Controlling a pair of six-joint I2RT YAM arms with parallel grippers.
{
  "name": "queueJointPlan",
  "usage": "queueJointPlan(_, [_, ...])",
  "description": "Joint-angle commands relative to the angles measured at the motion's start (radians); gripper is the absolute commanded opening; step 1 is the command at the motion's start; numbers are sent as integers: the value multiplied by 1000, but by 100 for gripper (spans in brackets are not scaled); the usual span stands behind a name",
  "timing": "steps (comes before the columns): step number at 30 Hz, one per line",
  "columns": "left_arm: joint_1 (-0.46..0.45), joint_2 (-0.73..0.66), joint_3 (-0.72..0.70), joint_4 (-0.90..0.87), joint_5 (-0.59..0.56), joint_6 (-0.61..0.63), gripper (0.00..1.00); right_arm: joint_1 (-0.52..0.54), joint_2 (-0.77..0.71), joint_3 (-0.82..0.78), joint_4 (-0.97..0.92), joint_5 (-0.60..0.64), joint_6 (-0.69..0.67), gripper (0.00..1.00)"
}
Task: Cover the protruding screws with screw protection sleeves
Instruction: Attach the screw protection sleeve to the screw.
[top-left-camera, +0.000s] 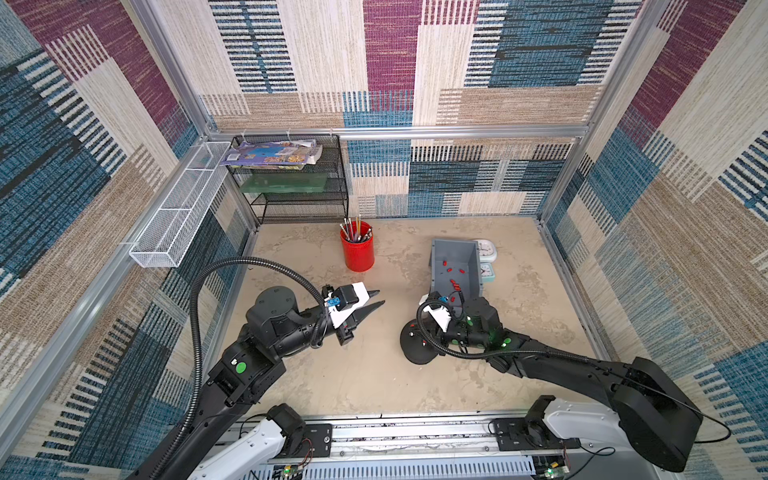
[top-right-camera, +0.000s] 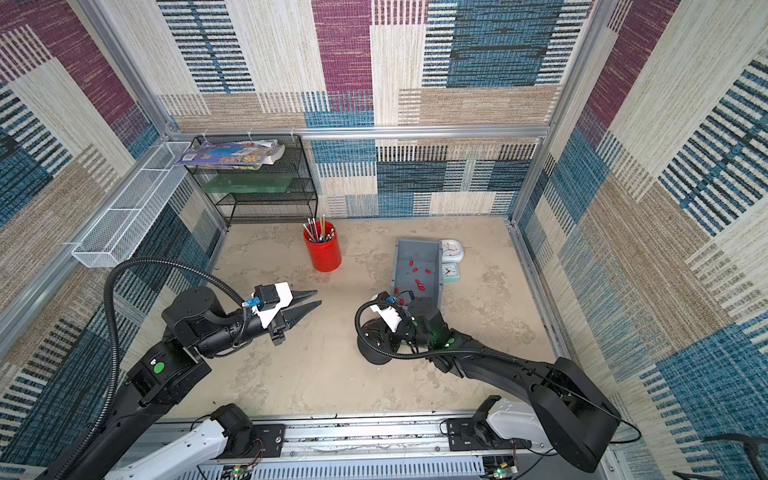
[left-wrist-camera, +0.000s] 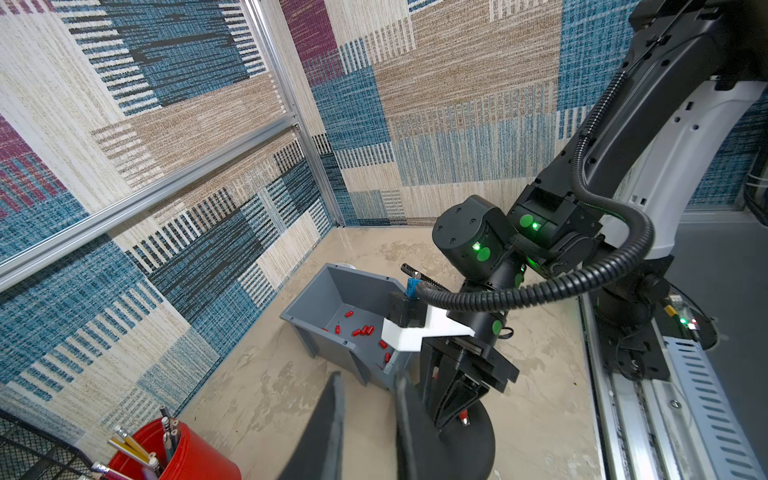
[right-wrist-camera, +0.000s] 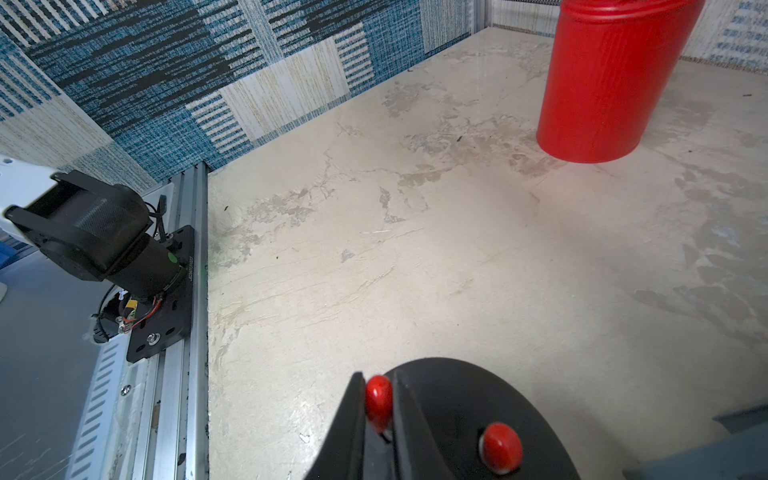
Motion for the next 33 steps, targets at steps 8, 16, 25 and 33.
queueJointPlan(8, [1,-1,6,-9,-2,17,22,4,-3,5,-4,-7,-8,19])
queueJointPlan(16, [1,-2,6,-11,-3,18,22,4,-19,-4,1,-4,-4,26])
queueJointPlan(25, [1,-1,-3,11,-41,-12,22,2,-98,47,-13,17,27,32])
queueJointPlan(33, [37,172,-185,351,-912,-342,42,-21,-159,213,-128,651,148,37])
